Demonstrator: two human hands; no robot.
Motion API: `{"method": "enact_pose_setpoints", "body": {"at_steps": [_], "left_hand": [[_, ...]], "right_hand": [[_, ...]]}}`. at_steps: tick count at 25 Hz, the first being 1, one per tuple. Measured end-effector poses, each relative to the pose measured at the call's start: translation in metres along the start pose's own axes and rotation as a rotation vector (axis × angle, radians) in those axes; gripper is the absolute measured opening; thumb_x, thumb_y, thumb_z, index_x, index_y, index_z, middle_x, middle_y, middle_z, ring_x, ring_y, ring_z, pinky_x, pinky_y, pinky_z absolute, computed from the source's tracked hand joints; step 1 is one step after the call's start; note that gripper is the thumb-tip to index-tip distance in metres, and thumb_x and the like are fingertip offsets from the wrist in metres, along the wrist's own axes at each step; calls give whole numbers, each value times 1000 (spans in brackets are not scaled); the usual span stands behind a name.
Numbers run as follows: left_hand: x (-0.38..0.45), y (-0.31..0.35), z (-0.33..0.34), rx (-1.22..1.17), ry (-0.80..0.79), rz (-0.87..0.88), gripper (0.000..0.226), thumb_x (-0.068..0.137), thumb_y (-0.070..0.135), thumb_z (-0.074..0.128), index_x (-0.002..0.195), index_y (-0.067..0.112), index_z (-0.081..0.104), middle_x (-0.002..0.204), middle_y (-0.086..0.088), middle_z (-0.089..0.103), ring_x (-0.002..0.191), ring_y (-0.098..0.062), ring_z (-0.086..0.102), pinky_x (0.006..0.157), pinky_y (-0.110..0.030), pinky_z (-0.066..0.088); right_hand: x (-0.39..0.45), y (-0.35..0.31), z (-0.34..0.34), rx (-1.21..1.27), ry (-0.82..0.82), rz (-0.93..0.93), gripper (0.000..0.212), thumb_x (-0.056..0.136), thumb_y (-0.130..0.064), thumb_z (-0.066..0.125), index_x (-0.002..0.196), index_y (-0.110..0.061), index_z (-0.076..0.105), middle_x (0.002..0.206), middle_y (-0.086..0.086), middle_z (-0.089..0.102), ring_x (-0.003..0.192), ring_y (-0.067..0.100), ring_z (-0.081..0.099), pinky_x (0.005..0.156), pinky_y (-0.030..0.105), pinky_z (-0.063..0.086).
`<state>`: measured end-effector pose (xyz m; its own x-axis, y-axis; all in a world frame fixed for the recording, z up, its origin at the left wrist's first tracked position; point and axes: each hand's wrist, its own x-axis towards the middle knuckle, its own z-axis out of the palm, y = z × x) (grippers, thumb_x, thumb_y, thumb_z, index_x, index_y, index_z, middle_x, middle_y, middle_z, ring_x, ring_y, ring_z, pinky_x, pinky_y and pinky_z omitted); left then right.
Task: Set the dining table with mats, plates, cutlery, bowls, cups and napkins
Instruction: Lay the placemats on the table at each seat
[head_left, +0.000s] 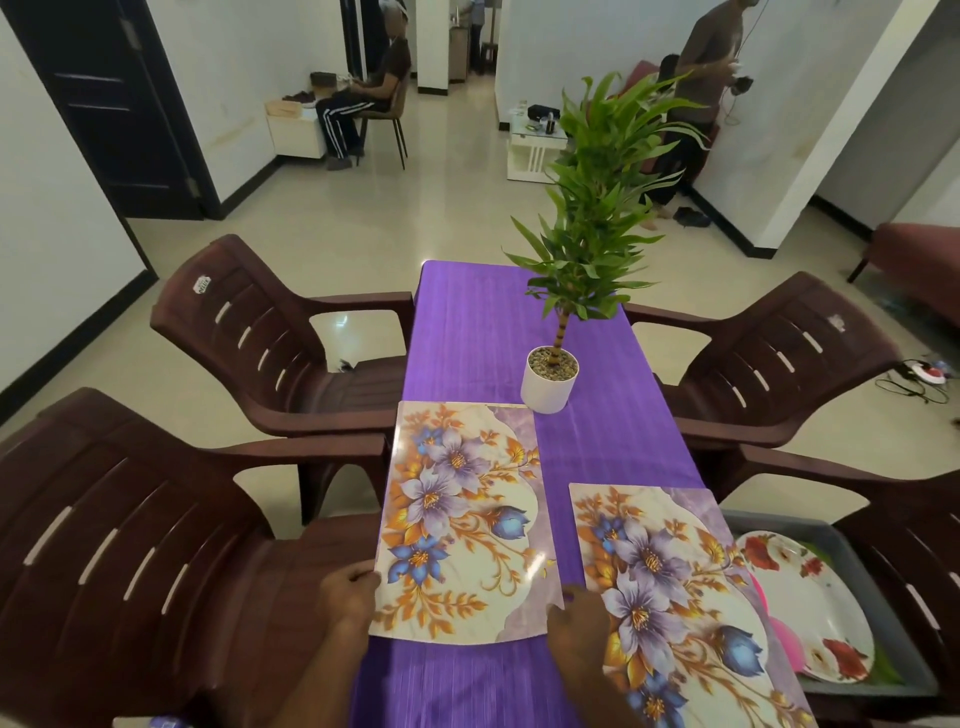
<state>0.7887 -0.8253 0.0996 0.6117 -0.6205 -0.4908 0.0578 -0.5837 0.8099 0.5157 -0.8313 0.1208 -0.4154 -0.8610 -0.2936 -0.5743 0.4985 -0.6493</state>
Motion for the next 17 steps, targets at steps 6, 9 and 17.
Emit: {"method": "enact_pose_setpoints", "body": {"at_steps": [6,9,17], "left_hand": [[26,-11,2,-101,-68,-115,11,87,-7,70,97,-3,75,95,-23,75,80,-40,73,79,-57,61],[29,-18,3,-255,-124,-223,10,87,-12,69,96,-7,70,96,-25,73,86,-45,71,86,-66,55],[28,-26,8,-133,9,-67,2,86,3,78,87,4,79,85,-15,76,74,-30,72,78,-46,62]], "right_hand": [[-5,0,2,-44,10,66,11,84,-7,74,92,0,72,95,16,73,90,32,66,76,31,48],[-7,0,-4,-39,22,69,9,87,-9,71,86,-10,63,91,10,69,85,28,63,65,26,46],[-1,-3,-21,570,-93,275,26,91,13,44,97,-3,64,96,17,64,58,32,65,49,32,55]]}}
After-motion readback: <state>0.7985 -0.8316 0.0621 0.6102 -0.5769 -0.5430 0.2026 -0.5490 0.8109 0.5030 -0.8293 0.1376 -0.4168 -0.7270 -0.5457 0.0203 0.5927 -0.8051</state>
